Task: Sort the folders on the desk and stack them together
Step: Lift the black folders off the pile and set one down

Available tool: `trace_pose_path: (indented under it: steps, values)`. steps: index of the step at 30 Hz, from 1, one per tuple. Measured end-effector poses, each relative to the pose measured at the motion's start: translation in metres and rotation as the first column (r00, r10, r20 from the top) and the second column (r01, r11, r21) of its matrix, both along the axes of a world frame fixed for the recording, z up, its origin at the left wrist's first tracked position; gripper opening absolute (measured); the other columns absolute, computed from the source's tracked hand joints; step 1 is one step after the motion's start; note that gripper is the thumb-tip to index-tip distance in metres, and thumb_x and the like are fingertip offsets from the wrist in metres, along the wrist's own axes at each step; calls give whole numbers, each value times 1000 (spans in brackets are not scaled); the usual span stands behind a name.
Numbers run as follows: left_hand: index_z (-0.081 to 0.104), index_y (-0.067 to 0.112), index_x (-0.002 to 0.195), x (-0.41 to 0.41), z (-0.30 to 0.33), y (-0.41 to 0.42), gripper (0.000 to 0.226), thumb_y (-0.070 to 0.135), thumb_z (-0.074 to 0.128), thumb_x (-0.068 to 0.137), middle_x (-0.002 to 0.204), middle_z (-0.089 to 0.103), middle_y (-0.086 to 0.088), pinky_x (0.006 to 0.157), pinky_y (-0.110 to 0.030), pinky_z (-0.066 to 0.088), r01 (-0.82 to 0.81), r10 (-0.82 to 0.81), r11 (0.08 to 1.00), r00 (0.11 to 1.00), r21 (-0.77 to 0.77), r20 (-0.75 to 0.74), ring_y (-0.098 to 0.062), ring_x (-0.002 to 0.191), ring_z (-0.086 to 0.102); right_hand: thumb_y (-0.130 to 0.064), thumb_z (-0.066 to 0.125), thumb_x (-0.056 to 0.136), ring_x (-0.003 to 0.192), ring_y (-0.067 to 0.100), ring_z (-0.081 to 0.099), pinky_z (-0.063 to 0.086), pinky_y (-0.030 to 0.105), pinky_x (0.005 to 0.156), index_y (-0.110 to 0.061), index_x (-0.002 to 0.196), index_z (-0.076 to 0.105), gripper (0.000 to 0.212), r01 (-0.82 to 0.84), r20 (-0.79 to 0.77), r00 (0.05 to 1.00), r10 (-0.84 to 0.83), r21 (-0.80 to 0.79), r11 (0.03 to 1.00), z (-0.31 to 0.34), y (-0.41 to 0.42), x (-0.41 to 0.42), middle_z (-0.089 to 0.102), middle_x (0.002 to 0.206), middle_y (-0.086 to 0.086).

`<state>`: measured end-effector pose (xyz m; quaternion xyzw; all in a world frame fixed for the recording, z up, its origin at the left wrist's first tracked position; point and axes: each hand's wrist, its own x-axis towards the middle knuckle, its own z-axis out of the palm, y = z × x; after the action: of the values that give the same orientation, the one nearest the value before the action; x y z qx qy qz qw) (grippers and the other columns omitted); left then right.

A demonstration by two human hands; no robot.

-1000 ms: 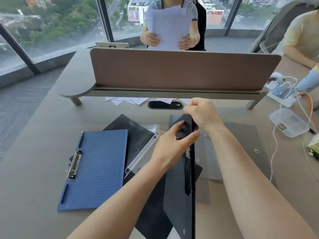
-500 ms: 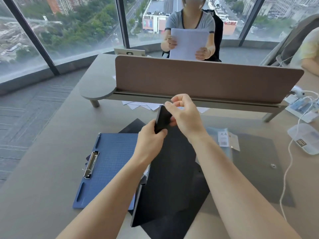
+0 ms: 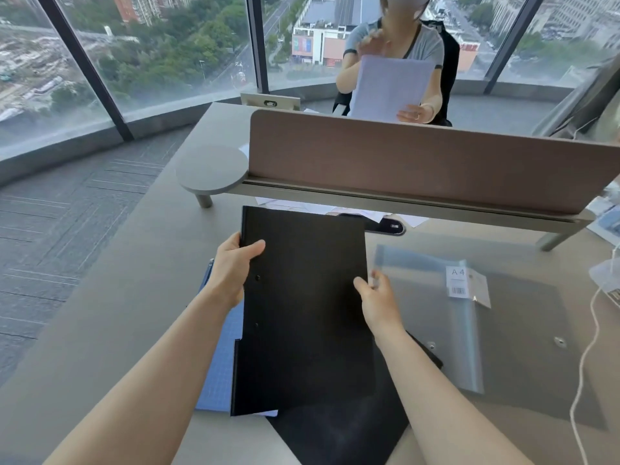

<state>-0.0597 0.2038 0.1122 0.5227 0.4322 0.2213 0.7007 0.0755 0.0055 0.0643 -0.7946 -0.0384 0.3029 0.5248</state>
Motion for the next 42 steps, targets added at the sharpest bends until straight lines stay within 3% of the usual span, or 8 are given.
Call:
trace_pose_path:
  steps: [4, 11, 17, 20, 27, 32, 37, 42]
  values:
    - [65, 10, 115, -12, -22, 19, 20, 9, 62, 95, 104, 74, -12, 69, -39, 61, -14, 13, 999, 999, -35, -40, -27, 89, 72, -17, 53, 93, 108, 21, 64, 50, 43, 99, -27, 109, 64, 22, -36, -96, 995, 39, 32, 999, -20, 11, -13, 68, 118, 1]
    - [60, 14, 114, -35, -69, 44, 24, 23, 64, 93, 109, 72, -9, 85, -45, 59, 41, -32, 999, 967, 30, -252, -26, 96, 72, -19, 50, 97, 115, 24, 59, 50, 43, 99, -20, 117, 58, 22, 12, -199, 980, -15, -17, 1000, -50, 34, -37, 62, 120, 2]
    - [59, 18, 121, -65, -104, 57, 38, 3, 54, 87, 96, 71, -3, 85, -39, 55, 156, -96, 984, 877, 89, -470, -23, 86, 66, -16, 45, 100, 95, 14, 56, 47, 29, 80, -19, 121, 51, 22, 23, -188, 982, -29, -37, 999, -63, 57, -55, 57, 109, 0]
    - [63, 21, 120, -81, -119, 67, 46, 5, 55, 78, 106, 73, -4, 90, -48, 56, 166, -77, 979, 842, 120, -534, -27, 94, 69, -16, 45, 100, 106, 20, 56, 49, 33, 87, -18, 129, 47, 30, -24, -169, 986, 10, -85, 996, -69, 71, -64, 56, 120, 2]
    - [55, 29, 134, -96, -132, 78, 57, 3, 53, 84, 114, 69, 3, 59, -31, 53, 143, -16, 973, 820, 179, -572, -26, 100, 67, -18, 52, 94, 103, 21, 61, 53, 36, 87, -11, 122, 53, 29, -203, -40, 979, 200, -302, 931, -79, 88, -76, 61, 119, -1]
    - [52, 25, 138, -100, -143, 83, 58, 5, 53, 84, 117, 69, 1, 84, -40, 55, 141, 8, 972, 783, 189, -623, -28, 106, 65, -27, 57, 91, 85, 20, 56, 48, 31, 72, -12, 118, 58, 31, -265, 94, 930, 356, -500, 824, -85, 92, -79, 58, 115, 5]
    - [50, 22, 140, -102, -152, 82, 55, 6, 54, 87, 119, 68, 2, 82, -44, 55, 147, 19, 969, 758, 199, -652, -29, 103, 64, -17, 53, 93, 105, 25, 61, 47, 29, 78, -12, 129, 54, 36, -281, 79, 927, 367, -501, 818, -85, 95, -83, 62, 123, 5]
    - [56, 16, 133, -103, -158, 85, 48, 8, 54, 85, 121, 65, -7, 88, -42, 50, 132, 69, 961, 737, 242, -673, -31, 106, 62, -8, 49, 88, 83, 23, 58, 53, 37, 76, -8, 110, 63, 25, -306, 64, 923, 378, -473, 826, -86, 97, -84, 69, 104, 7]
